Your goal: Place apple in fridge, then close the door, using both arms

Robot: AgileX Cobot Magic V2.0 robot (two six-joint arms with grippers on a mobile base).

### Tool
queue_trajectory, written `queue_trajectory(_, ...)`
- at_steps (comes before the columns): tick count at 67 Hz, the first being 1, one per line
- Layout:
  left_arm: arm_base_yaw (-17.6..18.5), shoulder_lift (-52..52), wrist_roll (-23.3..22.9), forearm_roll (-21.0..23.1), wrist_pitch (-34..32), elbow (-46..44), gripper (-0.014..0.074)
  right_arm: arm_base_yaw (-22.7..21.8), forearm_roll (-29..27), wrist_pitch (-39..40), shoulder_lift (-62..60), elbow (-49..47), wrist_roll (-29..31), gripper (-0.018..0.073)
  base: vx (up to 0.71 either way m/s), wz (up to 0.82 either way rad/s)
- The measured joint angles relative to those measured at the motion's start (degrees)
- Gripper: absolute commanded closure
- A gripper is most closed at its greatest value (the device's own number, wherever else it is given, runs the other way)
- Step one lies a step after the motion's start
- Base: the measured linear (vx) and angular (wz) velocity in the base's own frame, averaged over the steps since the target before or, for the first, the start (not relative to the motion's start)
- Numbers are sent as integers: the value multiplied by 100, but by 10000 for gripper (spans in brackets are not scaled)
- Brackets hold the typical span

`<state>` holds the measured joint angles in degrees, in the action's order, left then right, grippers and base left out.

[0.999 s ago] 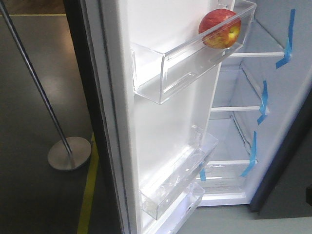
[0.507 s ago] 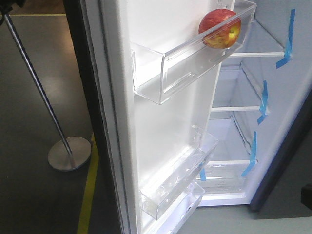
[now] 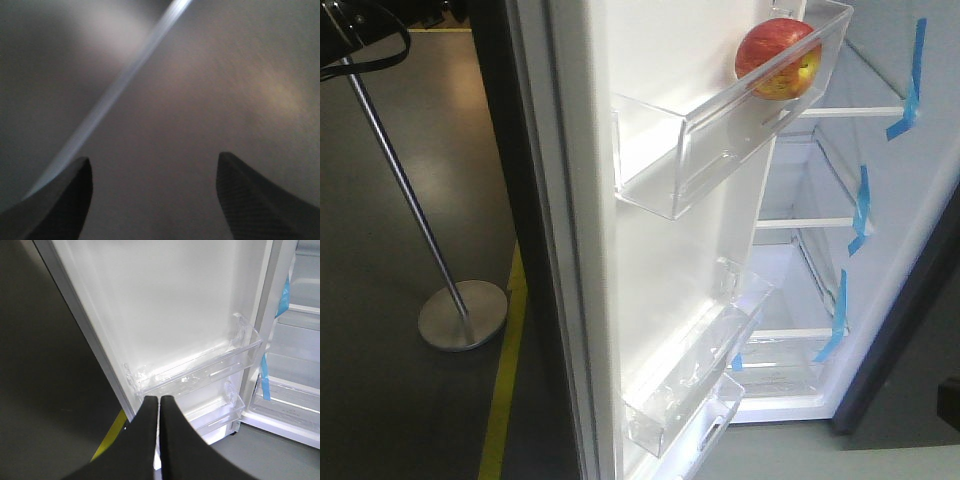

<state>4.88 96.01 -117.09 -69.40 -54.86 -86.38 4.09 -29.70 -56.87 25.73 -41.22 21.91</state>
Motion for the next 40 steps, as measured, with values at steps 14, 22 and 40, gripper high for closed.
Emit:
queue_trajectory(14, 588, 0, -34, -411, -543, 0, 131, 0, 0, 5, 0, 0, 0, 564, 0, 0)
queue_trajectory(22, 1236, 0, -16, -838, -752, 0, 134, 0, 0, 27, 0, 0, 0, 564, 0, 0)
queue_trajectory(40, 2009, -11, 101, -1813, -984, 0, 151, 0, 7, 381, 0, 0, 0, 561, 0, 0)
